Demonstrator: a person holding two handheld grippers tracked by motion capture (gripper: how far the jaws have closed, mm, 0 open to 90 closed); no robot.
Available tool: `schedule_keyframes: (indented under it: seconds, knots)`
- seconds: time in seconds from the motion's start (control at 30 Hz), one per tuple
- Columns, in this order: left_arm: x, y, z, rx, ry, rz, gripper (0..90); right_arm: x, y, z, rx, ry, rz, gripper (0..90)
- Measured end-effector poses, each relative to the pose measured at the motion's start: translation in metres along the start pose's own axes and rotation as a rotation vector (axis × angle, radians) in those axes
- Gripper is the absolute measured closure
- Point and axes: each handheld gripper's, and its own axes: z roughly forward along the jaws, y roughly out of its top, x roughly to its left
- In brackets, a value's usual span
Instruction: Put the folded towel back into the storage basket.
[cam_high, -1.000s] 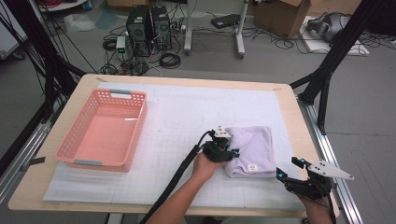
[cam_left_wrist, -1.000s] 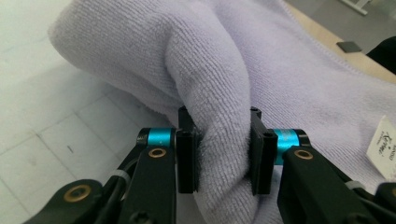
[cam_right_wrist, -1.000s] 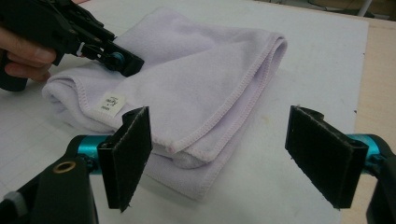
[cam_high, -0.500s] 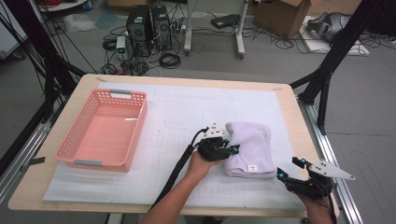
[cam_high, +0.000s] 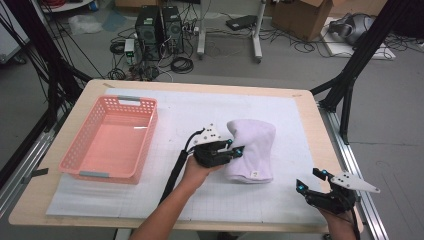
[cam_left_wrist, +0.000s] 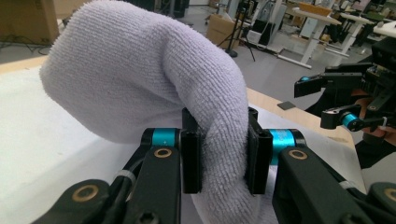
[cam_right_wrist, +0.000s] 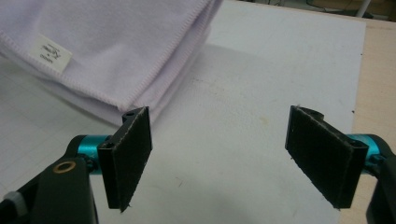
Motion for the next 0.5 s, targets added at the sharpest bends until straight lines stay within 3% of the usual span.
schedule_keyframes:
  seconds: [0.5]
  knots:
    - [0.013,0.023,-0.058,-0.079,0.023,0.045,72.8,0.000,0.000,0.001,-0.006,0.003,0.003,21.9]
